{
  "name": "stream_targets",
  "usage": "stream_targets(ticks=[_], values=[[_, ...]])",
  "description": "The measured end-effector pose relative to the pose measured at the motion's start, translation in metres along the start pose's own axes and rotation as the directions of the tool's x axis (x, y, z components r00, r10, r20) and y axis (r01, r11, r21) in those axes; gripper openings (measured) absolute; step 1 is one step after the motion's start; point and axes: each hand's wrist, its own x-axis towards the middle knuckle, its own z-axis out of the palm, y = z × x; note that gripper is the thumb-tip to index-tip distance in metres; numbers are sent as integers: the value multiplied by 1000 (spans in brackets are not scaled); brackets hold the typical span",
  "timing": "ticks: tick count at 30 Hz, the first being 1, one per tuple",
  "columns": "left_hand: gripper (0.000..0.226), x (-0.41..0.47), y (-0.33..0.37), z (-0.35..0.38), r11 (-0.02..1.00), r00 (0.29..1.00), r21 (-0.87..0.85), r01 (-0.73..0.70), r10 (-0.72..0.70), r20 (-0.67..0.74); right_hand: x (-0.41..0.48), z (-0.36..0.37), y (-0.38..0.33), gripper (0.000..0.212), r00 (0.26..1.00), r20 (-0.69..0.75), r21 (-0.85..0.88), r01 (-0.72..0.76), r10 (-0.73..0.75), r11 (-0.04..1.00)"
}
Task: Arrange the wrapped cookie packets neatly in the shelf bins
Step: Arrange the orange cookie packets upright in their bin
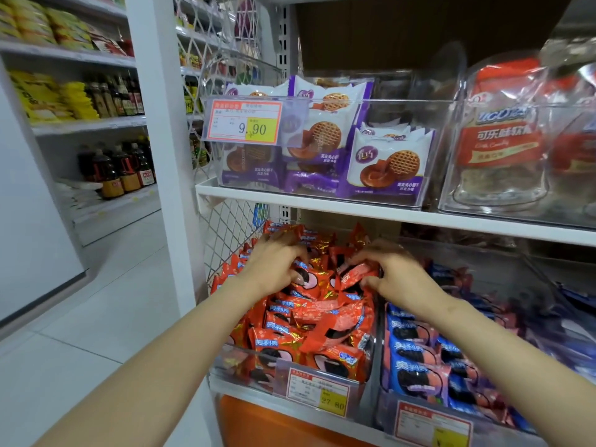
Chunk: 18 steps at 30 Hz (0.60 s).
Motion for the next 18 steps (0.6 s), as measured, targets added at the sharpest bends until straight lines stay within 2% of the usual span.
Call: stream_targets(ticks=[7,9,11,12,13,14,15,18], values=[[43,-8,1,1,996,1000,84,20,-20,-9,0,9,-1,25,988,-149,81,43,-30,996],[40,-11,1,-1,999,996,34,31,-28,-86,-2,9,-1,24,975,-219,149,56,-22,987],[33,-13,5,-7,986,969,-152,72,-105,-222,-3,6,-5,23,950,-310,220,102,-29,970],[32,-14,8,-12,932,958,-350,93,-179,-223,-5,3,-10,23,938,-344,265,126,-29,956],[31,-14,12,-17,816,963,-567,113,-231,-140,-6,1,-15,23,933,-358,320,142,-19,937],[30,-17,15,-23,669,975,-732,127,-219,-31,-7,-1,-22,23,937,-349,383,145,-2,912],[26,-19,18,-27,555,985,-823,121,-167,32,-8,-1,-26,24,947,-320,445,134,18,886],[12,-32,14,-37,500,997,-865,47,-77,9,-8,2,-37,20,972,-225,583,81,65,808]])
